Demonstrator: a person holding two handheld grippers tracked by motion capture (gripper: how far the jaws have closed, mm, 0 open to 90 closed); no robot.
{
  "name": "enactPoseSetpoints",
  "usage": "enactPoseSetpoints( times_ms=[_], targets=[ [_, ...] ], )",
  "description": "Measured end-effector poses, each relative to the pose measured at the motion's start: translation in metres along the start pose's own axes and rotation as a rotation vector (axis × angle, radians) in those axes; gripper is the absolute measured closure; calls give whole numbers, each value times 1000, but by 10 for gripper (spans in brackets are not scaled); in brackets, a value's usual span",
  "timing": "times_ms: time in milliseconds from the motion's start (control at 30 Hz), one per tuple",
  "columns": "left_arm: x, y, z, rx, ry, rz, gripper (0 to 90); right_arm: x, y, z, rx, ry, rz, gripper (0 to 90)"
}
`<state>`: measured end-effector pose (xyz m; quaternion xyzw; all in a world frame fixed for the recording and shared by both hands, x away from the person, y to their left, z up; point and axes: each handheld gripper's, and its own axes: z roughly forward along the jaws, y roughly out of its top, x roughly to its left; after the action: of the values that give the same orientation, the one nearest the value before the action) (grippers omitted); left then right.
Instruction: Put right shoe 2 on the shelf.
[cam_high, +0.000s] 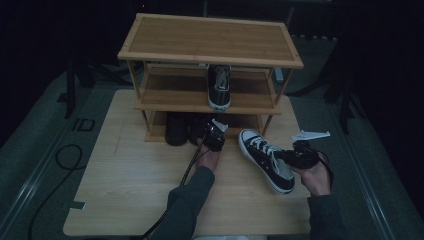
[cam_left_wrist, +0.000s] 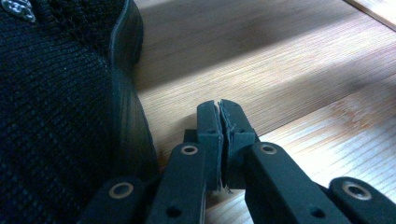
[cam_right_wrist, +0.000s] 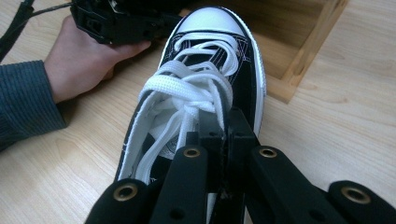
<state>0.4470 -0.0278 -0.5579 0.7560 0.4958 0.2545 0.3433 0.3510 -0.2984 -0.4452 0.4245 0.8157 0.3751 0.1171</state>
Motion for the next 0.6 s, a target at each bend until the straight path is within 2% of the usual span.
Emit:
enactPoseSetpoints(
  times_ms=[233,367,600],
  targets=[
    [0,0,0,0,0,-1,876,0,9,-2,-5,25,-17,883],
    [0,0,0,0,0,-1,876,-3,14,-6,-16,58,-22,883],
    [0,0,0,-1,0,-1,876,-3,21,-12,-20,58,-45,882]
  ],
)
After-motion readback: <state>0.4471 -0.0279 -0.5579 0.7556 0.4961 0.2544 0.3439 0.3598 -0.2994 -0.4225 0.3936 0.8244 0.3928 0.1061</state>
